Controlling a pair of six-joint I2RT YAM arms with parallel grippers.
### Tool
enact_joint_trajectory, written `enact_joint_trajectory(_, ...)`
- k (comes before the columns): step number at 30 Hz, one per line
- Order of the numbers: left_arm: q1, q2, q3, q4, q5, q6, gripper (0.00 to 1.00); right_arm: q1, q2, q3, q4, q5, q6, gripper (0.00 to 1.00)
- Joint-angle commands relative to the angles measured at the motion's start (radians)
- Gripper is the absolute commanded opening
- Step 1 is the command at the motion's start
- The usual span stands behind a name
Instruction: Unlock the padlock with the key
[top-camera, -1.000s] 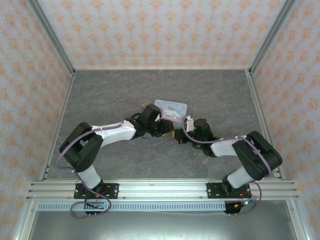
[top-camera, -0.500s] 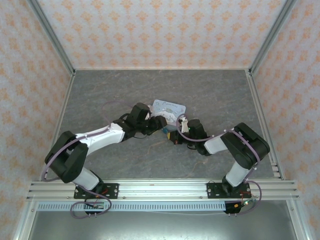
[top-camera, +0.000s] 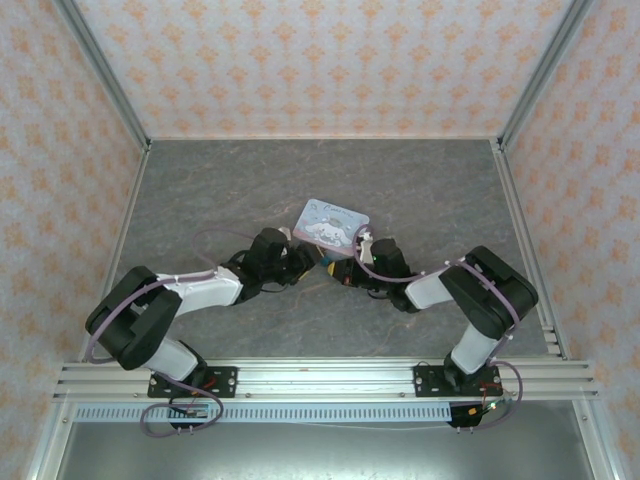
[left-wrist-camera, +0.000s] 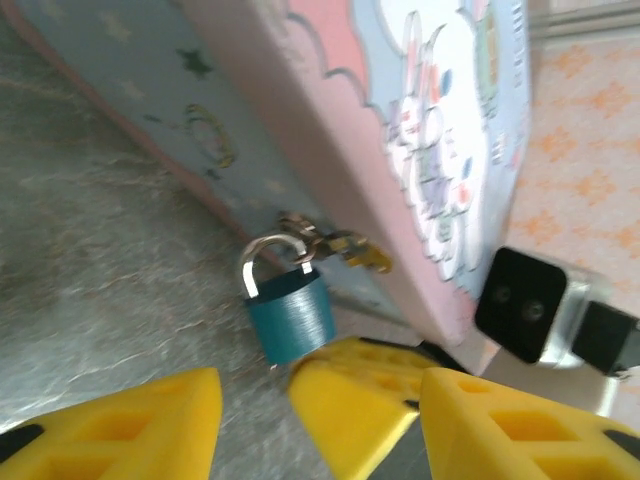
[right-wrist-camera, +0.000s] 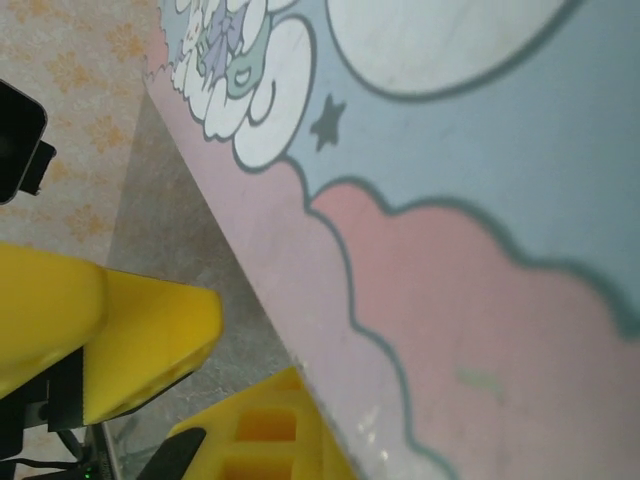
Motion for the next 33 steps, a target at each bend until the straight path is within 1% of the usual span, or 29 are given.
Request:
enact_joint_trajectory(1, -0.002, 0.035, -0.017, 0.147, -0.024, -0.060, 0.53, 0.010, 0.010, 0.032, 0.054, -0.008, 0.041, 0.00)
enact_joint_trajectory(6, -0.012, 0.060, -0.009, 0.150, -0.030, -0.076, 0.48, 0.019, 0.015, 0.043, 0.053, -0.005, 0.055, 0.00)
enact_joint_trajectory(12, -0.018, 0.072, -0.006, 0.103, -0.054, -0.087, 0.47, 0.022, 0.018, 0.052, 0.047, -0.004, 0.057, 0.00)
enact_joint_trajectory(20, -0.018, 0.046, -0.014, 0.002, -0.105, -0.103, 0.50, 0.022, 0.019, 0.050, 0.046, -0.002, 0.059, 0.00)
enact_joint_trajectory(23, -0.019, 0.056, -0.016, 0.010, -0.103, -0.115, 0.48, 0.024, 0.019, 0.053, 0.046, -0.007, 0.061, 0.00)
enact_joint_trajectory(28, -0.021, 0.099, -0.019, 0.096, -0.082, -0.145, 0.41, 0.026, 0.017, 0.058, 0.047, -0.014, 0.068, 0.00)
enact_joint_trajectory(33, -0.027, 0.126, -0.003, 0.115, -0.080, -0.154, 0.37, 0.028, 0.018, 0.058, 0.048, -0.014, 0.074, 0.00)
